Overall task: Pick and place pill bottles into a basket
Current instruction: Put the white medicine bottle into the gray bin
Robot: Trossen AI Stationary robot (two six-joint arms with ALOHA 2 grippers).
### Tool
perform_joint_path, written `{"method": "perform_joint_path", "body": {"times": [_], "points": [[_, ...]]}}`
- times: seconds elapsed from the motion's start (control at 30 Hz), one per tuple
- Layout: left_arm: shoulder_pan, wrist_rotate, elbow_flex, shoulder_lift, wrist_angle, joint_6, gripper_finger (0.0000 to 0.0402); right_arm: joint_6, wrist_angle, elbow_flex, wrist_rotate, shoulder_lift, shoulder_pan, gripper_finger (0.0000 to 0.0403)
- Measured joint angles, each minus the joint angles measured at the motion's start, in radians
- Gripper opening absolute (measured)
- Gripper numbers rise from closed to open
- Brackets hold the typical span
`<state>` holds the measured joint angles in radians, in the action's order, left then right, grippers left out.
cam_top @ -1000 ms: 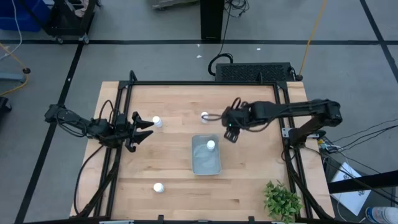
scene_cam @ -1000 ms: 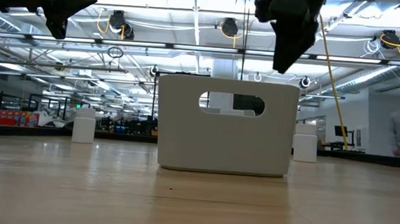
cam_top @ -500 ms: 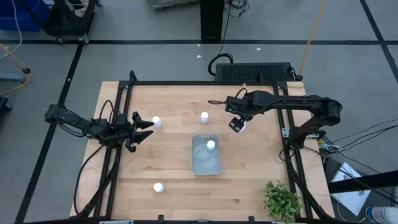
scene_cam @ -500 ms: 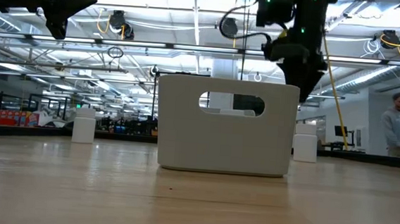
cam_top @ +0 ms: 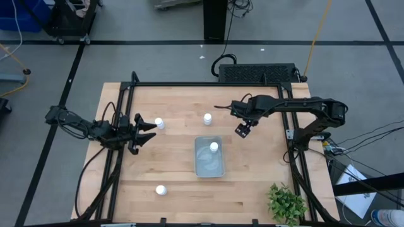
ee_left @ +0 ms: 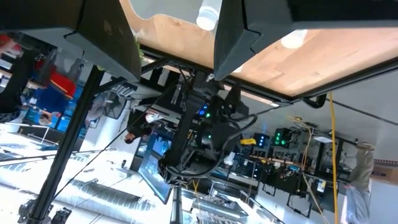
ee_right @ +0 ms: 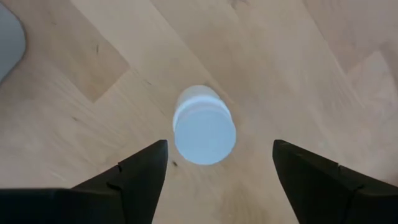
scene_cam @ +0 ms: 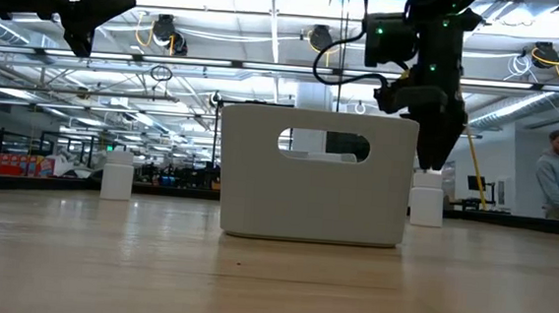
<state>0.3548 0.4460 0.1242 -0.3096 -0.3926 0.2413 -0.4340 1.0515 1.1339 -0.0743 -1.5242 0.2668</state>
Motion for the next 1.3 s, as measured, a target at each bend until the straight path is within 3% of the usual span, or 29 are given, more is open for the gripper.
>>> {"method": "perform_joint_path", "body": {"times": [0.53,1.03,1.3], "points": [[0.000,0.000,0.000,0.000,0.003,0.001,0.0209,0.031,-0.077,-0.051,0.002,0.000,0.022,0.0279],[0.000,0.001,0.000,0.000,0.003,0.000,0.0209,0.015,-0.104,-0.077,0.084,0.000,0.025,0.0252],[0.000,0.001,0.000,0.000,0.003,-0.001,0.0209,0.016,-0.109,-0.105,0.077,0.000,0.024,0.0227]]}}
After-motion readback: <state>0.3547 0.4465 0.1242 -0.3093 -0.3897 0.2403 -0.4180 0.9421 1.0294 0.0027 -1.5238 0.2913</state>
